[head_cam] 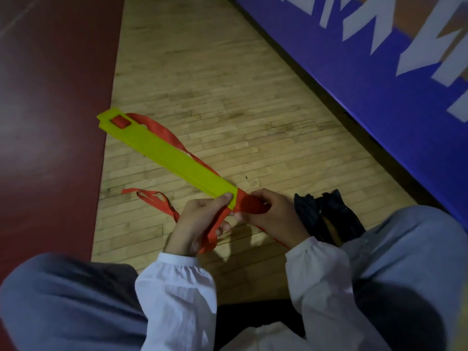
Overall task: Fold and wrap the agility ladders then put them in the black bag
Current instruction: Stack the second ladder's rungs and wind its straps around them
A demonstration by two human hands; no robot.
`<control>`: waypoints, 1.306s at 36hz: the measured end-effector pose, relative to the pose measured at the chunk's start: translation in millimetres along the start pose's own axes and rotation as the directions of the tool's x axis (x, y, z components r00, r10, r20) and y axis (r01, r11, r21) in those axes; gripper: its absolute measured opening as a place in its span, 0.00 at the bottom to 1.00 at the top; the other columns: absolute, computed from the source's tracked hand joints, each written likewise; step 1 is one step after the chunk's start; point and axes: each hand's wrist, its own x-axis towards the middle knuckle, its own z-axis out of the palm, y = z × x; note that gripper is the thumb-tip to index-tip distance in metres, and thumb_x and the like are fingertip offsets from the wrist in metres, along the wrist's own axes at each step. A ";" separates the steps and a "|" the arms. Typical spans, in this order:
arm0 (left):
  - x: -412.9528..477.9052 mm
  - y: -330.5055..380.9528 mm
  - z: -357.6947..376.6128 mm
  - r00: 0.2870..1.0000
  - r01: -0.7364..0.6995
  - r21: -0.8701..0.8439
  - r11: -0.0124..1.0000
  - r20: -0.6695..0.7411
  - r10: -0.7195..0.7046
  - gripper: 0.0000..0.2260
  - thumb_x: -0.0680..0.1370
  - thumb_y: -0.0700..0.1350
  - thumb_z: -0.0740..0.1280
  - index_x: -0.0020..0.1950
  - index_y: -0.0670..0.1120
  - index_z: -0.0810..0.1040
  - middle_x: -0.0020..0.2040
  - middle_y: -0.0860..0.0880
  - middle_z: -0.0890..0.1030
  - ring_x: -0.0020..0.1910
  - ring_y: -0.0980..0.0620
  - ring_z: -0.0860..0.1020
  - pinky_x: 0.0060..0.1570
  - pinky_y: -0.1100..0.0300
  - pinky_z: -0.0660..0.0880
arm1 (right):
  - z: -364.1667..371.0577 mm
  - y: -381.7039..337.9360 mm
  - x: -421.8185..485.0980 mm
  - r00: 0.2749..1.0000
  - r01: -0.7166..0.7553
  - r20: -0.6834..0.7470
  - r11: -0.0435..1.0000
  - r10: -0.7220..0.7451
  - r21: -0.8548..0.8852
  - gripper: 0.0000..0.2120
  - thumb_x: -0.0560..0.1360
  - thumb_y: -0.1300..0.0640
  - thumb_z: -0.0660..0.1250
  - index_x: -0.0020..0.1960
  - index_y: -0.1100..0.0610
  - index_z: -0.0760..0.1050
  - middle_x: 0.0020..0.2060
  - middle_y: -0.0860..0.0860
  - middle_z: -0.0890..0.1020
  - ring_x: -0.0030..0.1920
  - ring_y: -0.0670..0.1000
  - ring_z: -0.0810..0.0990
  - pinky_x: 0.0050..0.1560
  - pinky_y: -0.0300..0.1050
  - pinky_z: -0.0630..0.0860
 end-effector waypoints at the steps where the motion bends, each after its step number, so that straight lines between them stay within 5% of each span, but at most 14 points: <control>1: 0.9 -1.6 0.8 1.000 -0.009 0.004 1.000 -0.017 0.009 0.16 0.78 0.47 0.67 0.39 0.35 0.78 0.19 0.45 0.74 0.14 0.55 0.67 0.16 0.69 0.63 | 1.4 0.0 -0.8 1.000 0.004 -0.007 1.000 -0.004 -0.019 0.25 0.61 0.45 0.81 0.55 0.48 0.78 0.47 0.43 0.81 0.49 0.43 0.79 0.47 0.37 0.74; 7: 7.7 -11.9 -2.9 0.991 -0.046 0.002 0.999 -0.122 0.046 0.14 0.77 0.44 0.68 0.34 0.39 0.76 0.18 0.46 0.72 0.13 0.55 0.64 0.17 0.69 0.61 | 11.7 -0.2 -1.2 1.000 0.023 0.016 0.996 -0.022 -0.084 0.25 0.64 0.46 0.79 0.57 0.49 0.74 0.50 0.43 0.78 0.51 0.45 0.77 0.47 0.38 0.71; 12: 8.1 -19.5 -11.0 0.993 -0.063 0.004 0.998 -0.097 0.063 0.13 0.77 0.44 0.68 0.36 0.37 0.80 0.19 0.46 0.73 0.14 0.56 0.65 0.18 0.69 0.62 | 5.1 4.9 2.7 0.979 -0.036 0.195 0.989 0.064 -0.144 0.26 0.67 0.45 0.77 0.61 0.49 0.74 0.56 0.48 0.80 0.55 0.48 0.78 0.57 0.48 0.76; 16: 7.9 -21.8 -9.7 0.997 -0.068 0.010 0.998 -0.038 0.069 0.13 0.77 0.43 0.68 0.35 0.39 0.78 0.20 0.45 0.74 0.15 0.56 0.67 0.18 0.68 0.63 | -0.1 4.7 0.7 0.969 -0.095 0.215 0.988 0.120 -0.124 0.23 0.71 0.40 0.70 0.61 0.50 0.75 0.53 0.48 0.81 0.52 0.47 0.80 0.56 0.48 0.77; 22: 8.0 -14.0 -1.7 0.999 -0.012 -0.019 1.000 0.040 0.012 0.13 0.78 0.43 0.67 0.34 0.40 0.76 0.22 0.43 0.76 0.15 0.55 0.68 0.18 0.68 0.64 | -7.5 5.4 -1.3 0.982 -0.120 0.144 0.992 0.123 -0.031 0.11 0.74 0.47 0.71 0.52 0.53 0.79 0.40 0.45 0.81 0.39 0.41 0.79 0.34 0.29 0.70; 26: 5.7 -9.1 0.4 0.994 0.042 -0.068 0.997 0.103 -0.034 0.11 0.78 0.42 0.66 0.38 0.38 0.74 0.22 0.44 0.76 0.16 0.54 0.71 0.17 0.68 0.67 | -6.7 7.3 0.3 0.993 -0.102 0.056 0.994 0.103 -0.033 0.14 0.72 0.47 0.73 0.54 0.52 0.81 0.44 0.47 0.84 0.45 0.46 0.82 0.41 0.36 0.73; 31: 5.2 -5.7 -2.0 0.982 0.097 -0.034 0.995 0.163 -0.091 0.16 0.80 0.42 0.63 0.56 0.28 0.75 0.30 0.46 0.82 0.19 0.54 0.74 0.20 0.65 0.71 | -5.5 8.8 2.2 0.998 -0.068 0.001 0.995 0.068 -0.073 0.16 0.70 0.47 0.74 0.55 0.51 0.80 0.45 0.43 0.82 0.47 0.42 0.80 0.45 0.37 0.72; 35: 6.9 -8.3 -4.1 0.981 0.132 -0.045 0.990 0.150 -0.124 0.17 0.79 0.45 0.64 0.55 0.29 0.76 0.41 0.41 0.85 0.21 0.52 0.75 0.22 0.63 0.72 | -2.1 11.5 1.7 0.997 -0.019 -0.078 0.994 0.010 -0.110 0.12 0.69 0.47 0.75 0.50 0.48 0.80 0.42 0.42 0.81 0.47 0.44 0.80 0.48 0.42 0.75; 39: 7.8 -9.0 -3.7 0.986 0.124 -0.067 0.990 0.118 -0.115 0.18 0.79 0.47 0.64 0.53 0.30 0.78 0.42 0.41 0.84 0.22 0.53 0.75 0.21 0.65 0.71 | 0.3 11.1 1.4 0.986 0.033 -0.155 0.990 -0.055 -0.137 0.09 0.67 0.48 0.77 0.45 0.47 0.79 0.38 0.43 0.81 0.44 0.44 0.80 0.46 0.45 0.76; 43: 8.6 -8.2 -2.8 0.990 0.119 -0.077 0.990 0.079 -0.113 0.22 0.80 0.50 0.63 0.57 0.29 0.77 0.33 0.44 0.82 0.21 0.53 0.74 0.20 0.65 0.70 | 4.2 9.7 0.6 0.973 0.041 -0.220 0.989 -0.073 -0.145 0.13 0.66 0.49 0.78 0.48 0.51 0.81 0.40 0.44 0.82 0.44 0.46 0.81 0.49 0.48 0.78; 47: 9.1 -9.2 1.1 0.996 0.091 -0.094 0.991 0.018 -0.090 0.22 0.79 0.50 0.64 0.55 0.30 0.77 0.40 0.41 0.83 0.22 0.53 0.75 0.20 0.65 0.69 | 8.2 8.8 0.5 0.956 0.041 -0.278 0.983 -0.091 -0.181 0.16 0.64 0.48 0.78 0.49 0.52 0.82 0.42 0.46 0.83 0.45 0.47 0.81 0.50 0.50 0.78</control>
